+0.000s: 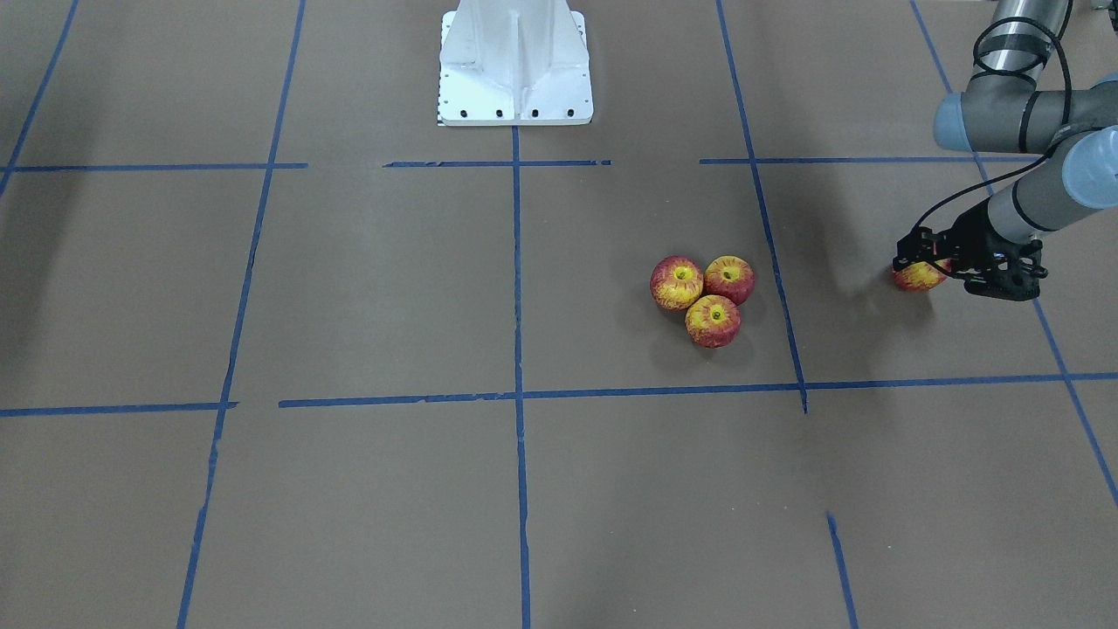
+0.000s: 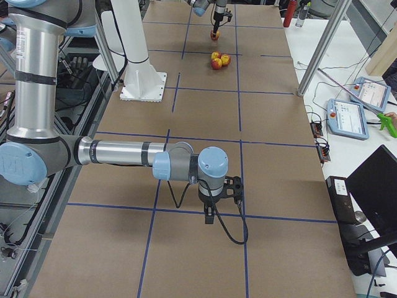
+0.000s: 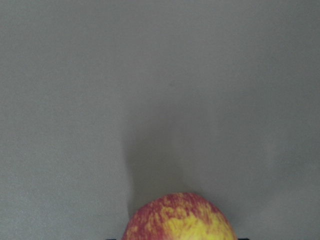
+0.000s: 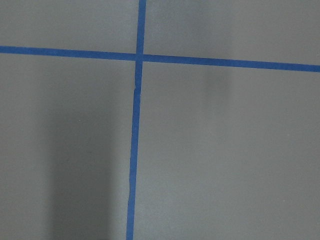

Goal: Stack apples
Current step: 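Carry the apple with the left gripper over the three-apple cluster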

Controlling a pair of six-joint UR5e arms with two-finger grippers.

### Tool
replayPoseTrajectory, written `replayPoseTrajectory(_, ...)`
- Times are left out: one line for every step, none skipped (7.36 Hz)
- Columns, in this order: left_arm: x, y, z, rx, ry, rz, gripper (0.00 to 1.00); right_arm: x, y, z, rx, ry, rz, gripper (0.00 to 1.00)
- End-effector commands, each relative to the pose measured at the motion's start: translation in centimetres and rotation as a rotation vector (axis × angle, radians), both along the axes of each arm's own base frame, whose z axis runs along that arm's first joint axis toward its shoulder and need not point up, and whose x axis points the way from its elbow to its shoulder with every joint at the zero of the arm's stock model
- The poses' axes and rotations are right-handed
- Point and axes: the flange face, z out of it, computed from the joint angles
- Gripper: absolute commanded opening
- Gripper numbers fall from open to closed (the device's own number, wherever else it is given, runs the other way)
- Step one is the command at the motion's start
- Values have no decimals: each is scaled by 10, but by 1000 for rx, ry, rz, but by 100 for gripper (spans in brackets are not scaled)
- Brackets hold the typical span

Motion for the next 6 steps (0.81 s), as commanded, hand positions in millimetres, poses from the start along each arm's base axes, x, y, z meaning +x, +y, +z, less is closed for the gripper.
replayPoseTrajectory(-5, 3, -76, 56, 70, -43, 0, 0, 0, 0, 0, 0, 0, 100)
replayPoseTrajectory(1, 0, -121, 19, 96, -107, 0, 0, 0, 0, 0, 0, 0, 100)
replayPoseTrajectory(9, -13, -162, -5, 133, -167, 0, 0, 0, 0, 0, 0, 0, 100)
replayPoseTrajectory(45, -13, -194, -58, 161, -178, 0, 0, 0, 0, 0, 0, 0, 100)
replayPoseTrajectory(97, -6, -219, -111, 176, -147, 0, 0, 0, 0, 0, 0, 0, 100)
replayPoseTrajectory(142, 4, -233, -139, 162, -148, 0, 0, 0, 0, 0, 0, 0, 100)
